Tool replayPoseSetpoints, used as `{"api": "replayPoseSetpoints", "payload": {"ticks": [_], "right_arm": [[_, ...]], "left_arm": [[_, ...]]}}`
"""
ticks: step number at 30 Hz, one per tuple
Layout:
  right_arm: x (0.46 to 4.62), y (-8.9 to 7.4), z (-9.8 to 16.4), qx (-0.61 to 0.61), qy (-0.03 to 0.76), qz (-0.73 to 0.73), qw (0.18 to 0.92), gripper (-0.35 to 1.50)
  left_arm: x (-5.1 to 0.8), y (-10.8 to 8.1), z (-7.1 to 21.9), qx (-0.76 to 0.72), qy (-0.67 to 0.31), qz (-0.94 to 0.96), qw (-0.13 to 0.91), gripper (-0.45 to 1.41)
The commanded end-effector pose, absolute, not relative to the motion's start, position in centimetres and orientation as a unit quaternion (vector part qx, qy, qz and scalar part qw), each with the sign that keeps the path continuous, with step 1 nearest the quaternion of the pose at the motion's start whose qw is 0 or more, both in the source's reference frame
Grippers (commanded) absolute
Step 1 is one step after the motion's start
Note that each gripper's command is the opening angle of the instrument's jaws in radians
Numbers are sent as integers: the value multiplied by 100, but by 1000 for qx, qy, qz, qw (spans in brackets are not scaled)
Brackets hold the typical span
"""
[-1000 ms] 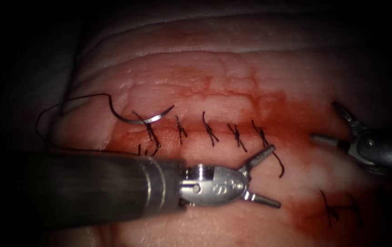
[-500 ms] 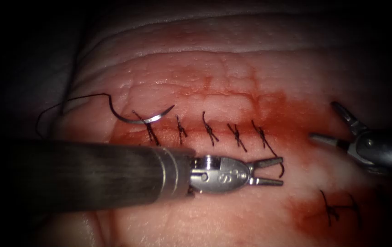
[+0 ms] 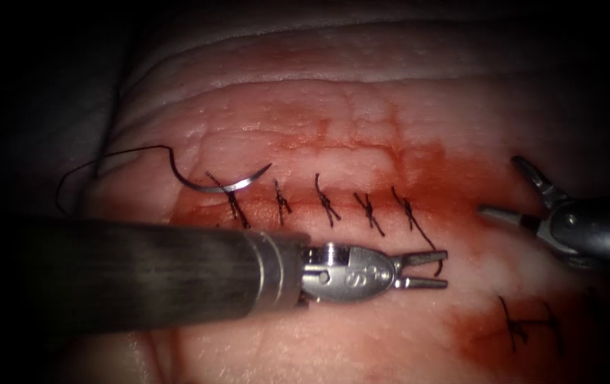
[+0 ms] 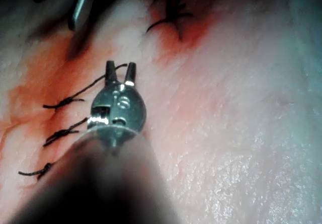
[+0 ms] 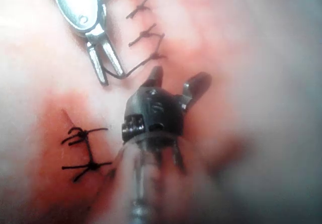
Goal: Wound Closure
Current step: Grab the remaining suture tail, then cut the suture with the right cutter.
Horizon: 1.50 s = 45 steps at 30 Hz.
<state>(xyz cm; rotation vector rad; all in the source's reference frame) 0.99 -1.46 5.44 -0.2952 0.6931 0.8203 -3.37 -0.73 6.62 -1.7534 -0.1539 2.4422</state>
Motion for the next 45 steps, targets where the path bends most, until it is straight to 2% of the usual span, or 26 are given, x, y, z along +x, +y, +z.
{"api": "replayPoseSetpoints", "payload": {"ticks": [1, 9, 10, 11, 14, 20, 25, 35, 45], "right_arm": [[106, -150, 550, -139, 329, 389, 849, 119], [104, -149, 560, -129, 332, 380, 854, 109], [104, -149, 560, -127, 336, 378, 853, 111], [104, -148, 562, -124, 345, 365, 856, 121], [106, -146, 566, -104, 386, 290, 869, 128], [127, -156, 584, -75, 457, 179, 868, 131], [148, -172, 605, -51, 476, 124, 869, 135], [181, -172, 612, -69, 525, 100, 842, 118], [206, -173, 630, -97, 522, 88, 843, 116]], "left_arm": [[-341, -73, 666, -582, -52, 809, 66, -45], [-337, -67, 658, -583, -55, 808, 68, -45], [-336, -65, 657, -584, -56, 807, 68, -45], [-334, -63, 656, -584, -58, 807, 68, -45], [-323, -52, 649, -588, -56, 804, 75, -45], [-296, -35, 634, -586, -51, 803, 92, -45], [-292, -35, 633, -586, -52, 804, 93, -45], [-298, -47, 639, -576, -49, 811, 87, -45], [-299, -49, 640, -573, -59, 812, 94, -45]]}}
